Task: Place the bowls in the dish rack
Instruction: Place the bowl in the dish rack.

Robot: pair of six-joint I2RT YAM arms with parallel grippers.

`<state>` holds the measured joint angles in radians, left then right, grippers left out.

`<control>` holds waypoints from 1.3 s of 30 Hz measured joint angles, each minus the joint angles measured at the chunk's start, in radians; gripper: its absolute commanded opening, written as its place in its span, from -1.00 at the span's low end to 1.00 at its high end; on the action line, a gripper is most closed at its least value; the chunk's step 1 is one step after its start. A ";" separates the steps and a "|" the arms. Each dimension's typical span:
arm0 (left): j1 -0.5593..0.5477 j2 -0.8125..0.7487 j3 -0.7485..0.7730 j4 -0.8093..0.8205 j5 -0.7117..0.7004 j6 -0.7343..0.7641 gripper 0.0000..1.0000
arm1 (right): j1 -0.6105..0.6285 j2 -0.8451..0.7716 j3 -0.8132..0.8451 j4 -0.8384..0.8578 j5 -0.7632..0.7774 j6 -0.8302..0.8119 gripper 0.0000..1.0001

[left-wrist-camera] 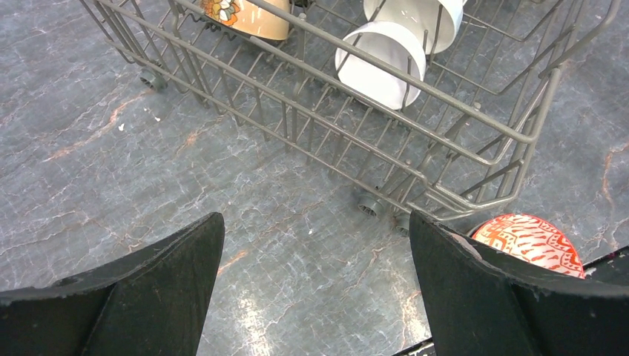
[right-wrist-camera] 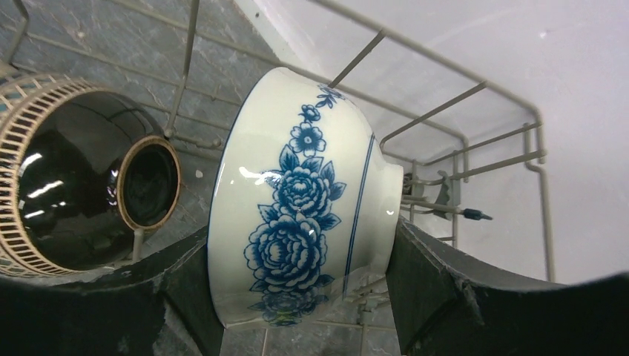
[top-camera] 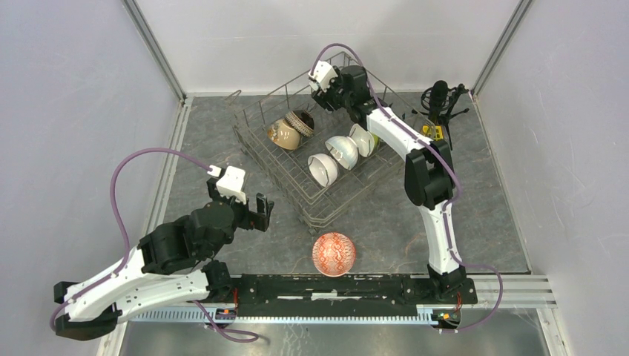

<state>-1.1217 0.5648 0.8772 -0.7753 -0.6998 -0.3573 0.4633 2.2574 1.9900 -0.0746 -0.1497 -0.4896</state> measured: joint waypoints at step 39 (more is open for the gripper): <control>0.031 -0.002 -0.001 0.001 0.032 0.000 0.99 | -0.003 0.021 -0.057 0.060 -0.008 0.098 0.91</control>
<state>-1.0904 0.5629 0.8764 -0.7742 -0.6674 -0.3569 0.4606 2.2780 1.9327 -0.0143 -0.1581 -0.3912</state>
